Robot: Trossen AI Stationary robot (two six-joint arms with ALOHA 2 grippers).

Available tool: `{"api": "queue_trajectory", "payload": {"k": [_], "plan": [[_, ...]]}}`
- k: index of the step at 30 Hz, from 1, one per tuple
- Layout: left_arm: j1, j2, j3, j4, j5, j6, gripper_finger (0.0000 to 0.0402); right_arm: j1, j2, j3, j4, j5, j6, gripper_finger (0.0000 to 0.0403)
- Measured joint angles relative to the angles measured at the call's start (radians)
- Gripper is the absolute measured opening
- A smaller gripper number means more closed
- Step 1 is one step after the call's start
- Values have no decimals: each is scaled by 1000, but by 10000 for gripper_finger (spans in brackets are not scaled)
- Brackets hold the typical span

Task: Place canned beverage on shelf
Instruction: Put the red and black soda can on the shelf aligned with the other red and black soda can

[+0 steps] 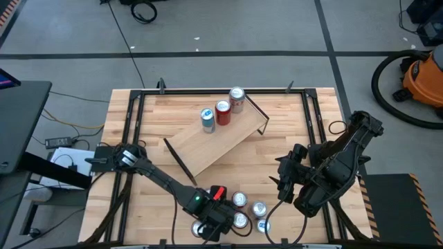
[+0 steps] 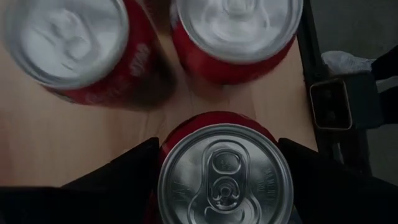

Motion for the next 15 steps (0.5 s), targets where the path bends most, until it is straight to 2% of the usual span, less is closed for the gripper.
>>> {"api": "queue_trajectory", "payload": {"k": [10, 15], "plan": [[65, -2, 208, -164, 31, -4, 308, 0, 0, 0, 0, 4, -7, 310], [125, -2, 324, -301, 34, -3, 307, 0, 0, 0, -1, 7, -7, 310]]}}
